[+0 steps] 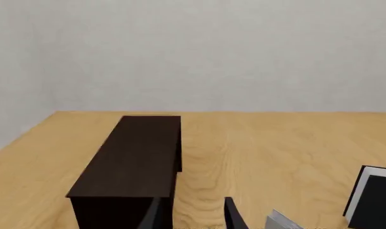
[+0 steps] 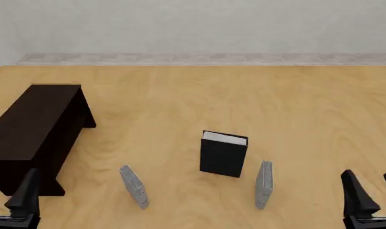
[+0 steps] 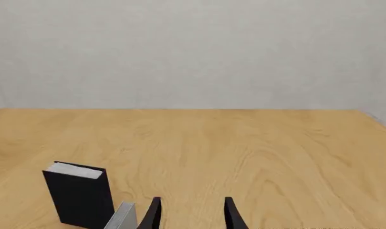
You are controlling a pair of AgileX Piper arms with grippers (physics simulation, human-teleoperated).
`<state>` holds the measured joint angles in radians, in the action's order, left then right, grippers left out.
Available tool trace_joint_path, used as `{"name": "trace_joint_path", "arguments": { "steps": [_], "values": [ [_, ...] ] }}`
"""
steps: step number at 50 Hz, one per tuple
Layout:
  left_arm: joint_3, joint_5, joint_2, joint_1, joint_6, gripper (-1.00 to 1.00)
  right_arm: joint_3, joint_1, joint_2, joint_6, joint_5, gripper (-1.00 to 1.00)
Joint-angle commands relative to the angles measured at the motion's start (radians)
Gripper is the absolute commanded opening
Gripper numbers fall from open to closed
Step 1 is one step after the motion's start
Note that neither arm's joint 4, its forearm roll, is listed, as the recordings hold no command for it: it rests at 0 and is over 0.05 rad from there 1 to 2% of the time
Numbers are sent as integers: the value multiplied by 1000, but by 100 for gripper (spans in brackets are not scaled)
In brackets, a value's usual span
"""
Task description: Pick up the book in the middle and place it on the cabinet shelf.
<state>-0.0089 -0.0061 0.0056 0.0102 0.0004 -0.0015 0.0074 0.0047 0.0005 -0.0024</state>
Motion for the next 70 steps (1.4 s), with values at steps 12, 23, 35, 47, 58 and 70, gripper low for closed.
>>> {"name": "trace_joint_path", "arguments": {
  "steps": [12, 23, 35, 47, 58, 70],
  "values": [
    [5, -435, 487, -95, 70, 100, -1, -8, 10, 6, -4, 100],
    [-163, -569, 796, -140, 138, 100, -2, -8, 11, 4, -5, 100],
    [-393, -472, 1002, -307, 213, 100, -2, -7, 13, 1, -6, 100],
    [-536, -438, 1195, -415, 280, 100, -1, -7, 11, 1, -5, 100],
    [-652, -368, 1296, -492, 333, 100, -1, -7, 17, 0, -12, 100],
    [-722, -357, 1389, -558, 406, 100, 0, -7, 22, 0, -17, 100]
  ]
}}
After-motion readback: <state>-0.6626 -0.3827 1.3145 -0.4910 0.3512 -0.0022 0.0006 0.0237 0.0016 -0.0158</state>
